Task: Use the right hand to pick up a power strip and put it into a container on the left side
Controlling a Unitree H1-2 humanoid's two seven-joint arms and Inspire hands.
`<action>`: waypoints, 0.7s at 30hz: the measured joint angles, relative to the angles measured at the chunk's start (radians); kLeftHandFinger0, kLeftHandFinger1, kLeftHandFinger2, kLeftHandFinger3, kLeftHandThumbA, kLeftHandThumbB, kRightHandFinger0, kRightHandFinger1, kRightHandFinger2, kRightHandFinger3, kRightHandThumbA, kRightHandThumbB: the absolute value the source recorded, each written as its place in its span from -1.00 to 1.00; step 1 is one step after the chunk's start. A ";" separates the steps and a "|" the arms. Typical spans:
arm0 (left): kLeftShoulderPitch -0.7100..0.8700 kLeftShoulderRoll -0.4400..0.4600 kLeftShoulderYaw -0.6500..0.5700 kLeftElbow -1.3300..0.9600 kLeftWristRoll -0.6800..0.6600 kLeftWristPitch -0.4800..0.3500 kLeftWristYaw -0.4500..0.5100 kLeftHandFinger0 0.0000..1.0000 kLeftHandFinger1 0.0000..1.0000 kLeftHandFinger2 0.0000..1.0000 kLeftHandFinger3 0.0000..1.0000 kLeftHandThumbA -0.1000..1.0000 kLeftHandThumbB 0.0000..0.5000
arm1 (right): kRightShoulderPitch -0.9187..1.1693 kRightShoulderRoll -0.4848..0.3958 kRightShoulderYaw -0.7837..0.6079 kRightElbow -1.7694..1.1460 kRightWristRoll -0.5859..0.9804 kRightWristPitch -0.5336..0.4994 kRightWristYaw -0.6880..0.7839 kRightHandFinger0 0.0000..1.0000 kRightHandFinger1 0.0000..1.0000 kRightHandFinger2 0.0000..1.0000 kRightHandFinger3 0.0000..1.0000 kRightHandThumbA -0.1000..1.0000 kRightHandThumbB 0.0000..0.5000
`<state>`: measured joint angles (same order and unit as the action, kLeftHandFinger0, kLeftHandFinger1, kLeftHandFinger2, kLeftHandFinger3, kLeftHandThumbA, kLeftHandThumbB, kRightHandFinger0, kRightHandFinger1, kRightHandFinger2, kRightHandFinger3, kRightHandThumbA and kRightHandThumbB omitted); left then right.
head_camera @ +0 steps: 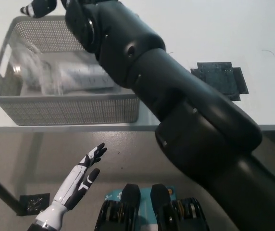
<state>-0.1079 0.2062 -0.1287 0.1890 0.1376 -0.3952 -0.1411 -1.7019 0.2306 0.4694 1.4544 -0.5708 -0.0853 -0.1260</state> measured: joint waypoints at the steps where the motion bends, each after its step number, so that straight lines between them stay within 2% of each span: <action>1: -0.001 0.000 -0.001 -0.003 0.000 0.001 -0.002 1.00 1.00 1.00 1.00 1.00 -0.16 | 0.001 -0.004 0.001 0.000 0.001 0.003 0.009 1.00 1.00 1.00 1.00 0.19 0.52; 5: -0.008 0.000 -0.002 -0.005 0.000 0.003 -0.011 1.00 1.00 1.00 1.00 1.00 -0.12 | 0.004 -0.017 0.002 0.000 0.003 0.011 0.035 1.00 1.00 1.00 1.00 0.25 0.51; 6: -0.011 0.000 -0.002 -0.005 0.000 0.003 -0.012 1.00 1.00 1.00 1.00 1.00 -0.12 | 0.004 -0.019 0.002 0.000 0.003 0.012 0.038 1.00 1.00 1.00 1.00 0.33 0.53; 7: -0.014 0.000 -0.002 -0.005 0.000 0.003 -0.012 1.00 1.00 1.00 1.00 1.00 -0.12 | 0.004 -0.022 0.003 0.000 0.004 0.012 0.041 1.00 1.00 1.00 1.00 0.51 0.56; 8: -0.019 0.000 -0.003 -0.005 0.000 0.003 -0.013 1.00 1.00 1.00 1.00 1.00 -0.11 | 0.005 -0.026 0.004 0.000 0.004 0.013 0.046 1.00 1.00 1.00 1.00 0.55 0.53; 11: -0.025 -0.001 -0.004 -0.005 0.000 0.002 -0.016 1.00 1.00 1.00 1.00 1.00 -0.08 | 0.004 -0.041 0.007 -0.002 0.005 0.009 0.051 1.00 1.00 1.00 1.00 0.84 0.65; 12: -0.025 0.000 -0.005 -0.005 0.000 0.002 -0.017 1.00 1.00 1.00 1.00 1.00 -0.08 | 0.004 -0.048 0.007 -0.003 0.005 0.007 0.050 1.00 1.00 1.00 1.00 0.87 0.65; 13: -0.025 0.000 -0.006 -0.005 0.001 0.002 -0.018 1.00 1.00 1.00 1.00 1.00 -0.07 | 0.003 -0.064 0.005 -0.006 0.006 -0.003 0.049 1.00 1.00 1.00 1.00 0.88 0.48; 15: -0.026 0.000 -0.007 -0.005 0.001 0.002 -0.020 1.00 1.00 1.00 1.00 1.00 -0.13 | 0.001 -0.102 -0.007 -0.015 0.011 -0.027 0.049 1.00 1.00 1.00 1.00 0.86 0.44; 16: -0.026 0.000 -0.007 -0.005 0.001 0.002 -0.020 1.00 1.00 1.00 1.00 1.00 -0.09 | 0.000 -0.124 -0.012 -0.022 0.013 -0.038 0.049 1.00 1.00 1.00 1.00 0.84 0.47; 17: -0.026 0.000 -0.007 -0.004 0.000 0.002 -0.020 1.00 1.00 1.00 1.00 1.00 -0.09 | 0.000 -0.144 -0.018 -0.030 0.015 -0.049 0.049 1.00 1.00 1.00 1.00 0.81 0.38; 21: -0.026 0.001 -0.006 -0.003 0.000 0.002 -0.021 1.00 1.00 1.00 1.00 1.00 -0.06 | 0.008 -0.267 -0.075 -0.123 0.041 -0.097 0.050 1.00 1.00 1.00 1.00 0.82 0.29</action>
<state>-0.1341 0.2072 -0.1348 0.1856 0.1377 -0.3933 -0.1620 -1.6942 -0.0363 0.3949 1.3318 -0.5297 -0.1825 -0.0761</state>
